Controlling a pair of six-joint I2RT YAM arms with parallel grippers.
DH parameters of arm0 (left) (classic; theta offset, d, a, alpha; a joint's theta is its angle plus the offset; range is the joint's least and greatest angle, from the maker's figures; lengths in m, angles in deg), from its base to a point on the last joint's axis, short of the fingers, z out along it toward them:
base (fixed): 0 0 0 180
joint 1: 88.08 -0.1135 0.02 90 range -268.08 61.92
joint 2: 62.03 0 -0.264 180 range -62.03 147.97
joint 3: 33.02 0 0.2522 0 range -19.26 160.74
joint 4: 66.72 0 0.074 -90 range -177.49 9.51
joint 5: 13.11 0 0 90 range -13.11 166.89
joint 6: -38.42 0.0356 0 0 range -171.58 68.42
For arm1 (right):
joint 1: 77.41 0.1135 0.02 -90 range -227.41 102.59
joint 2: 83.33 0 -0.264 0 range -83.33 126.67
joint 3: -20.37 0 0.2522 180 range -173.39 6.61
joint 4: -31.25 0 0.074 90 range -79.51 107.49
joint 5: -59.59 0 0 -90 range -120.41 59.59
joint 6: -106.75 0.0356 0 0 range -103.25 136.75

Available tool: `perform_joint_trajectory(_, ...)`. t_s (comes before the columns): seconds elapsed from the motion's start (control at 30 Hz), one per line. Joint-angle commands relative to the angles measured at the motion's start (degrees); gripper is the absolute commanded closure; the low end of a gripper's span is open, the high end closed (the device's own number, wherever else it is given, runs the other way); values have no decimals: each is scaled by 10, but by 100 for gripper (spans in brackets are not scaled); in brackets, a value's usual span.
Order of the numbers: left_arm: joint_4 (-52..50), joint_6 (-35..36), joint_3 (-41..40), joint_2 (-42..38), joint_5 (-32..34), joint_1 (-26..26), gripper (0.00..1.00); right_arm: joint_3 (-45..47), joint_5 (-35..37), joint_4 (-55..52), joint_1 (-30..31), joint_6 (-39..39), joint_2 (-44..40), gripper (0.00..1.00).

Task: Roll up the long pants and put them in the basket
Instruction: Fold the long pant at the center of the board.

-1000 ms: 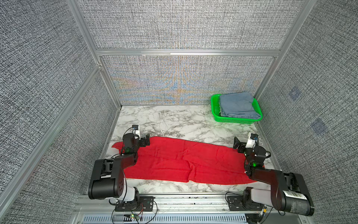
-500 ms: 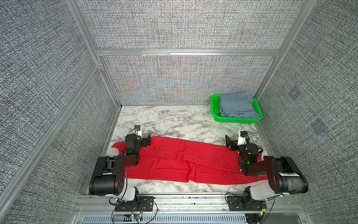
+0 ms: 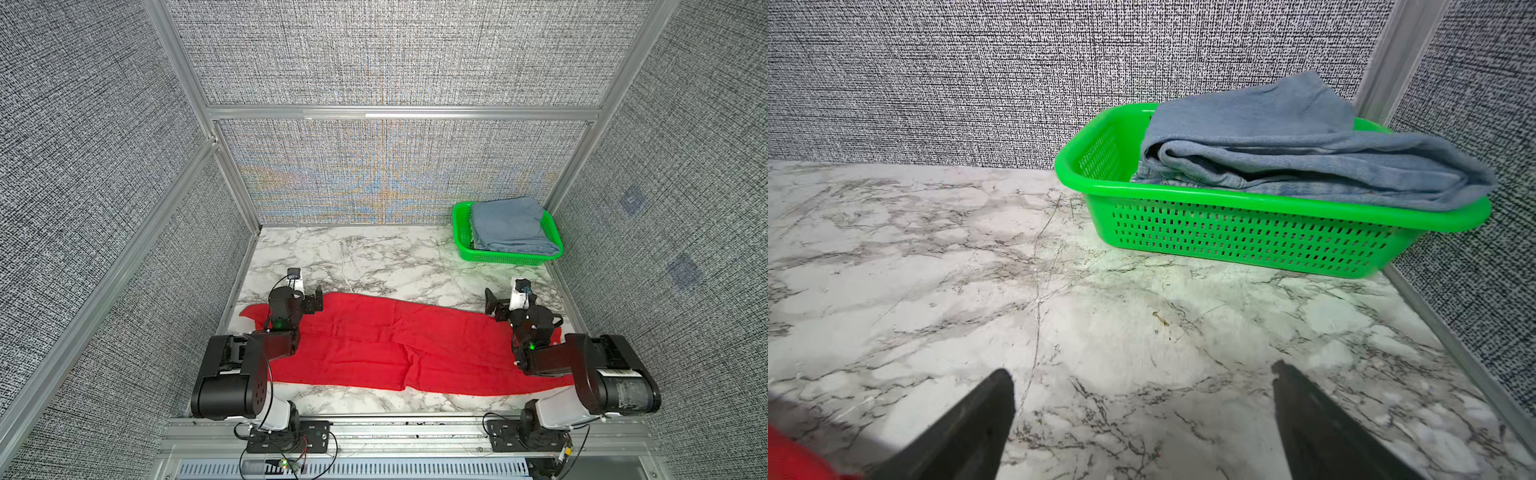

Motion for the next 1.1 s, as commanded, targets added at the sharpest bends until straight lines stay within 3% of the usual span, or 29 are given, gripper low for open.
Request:
perform_joint_trajectory(0.0,7,0,2,0,3,0,0,-2,3,7,0,-4,0,1)
perform_joint_trajectory(1.07,7,0,2,-1,4,0,0,-4,17,4,8,-6,0,1)
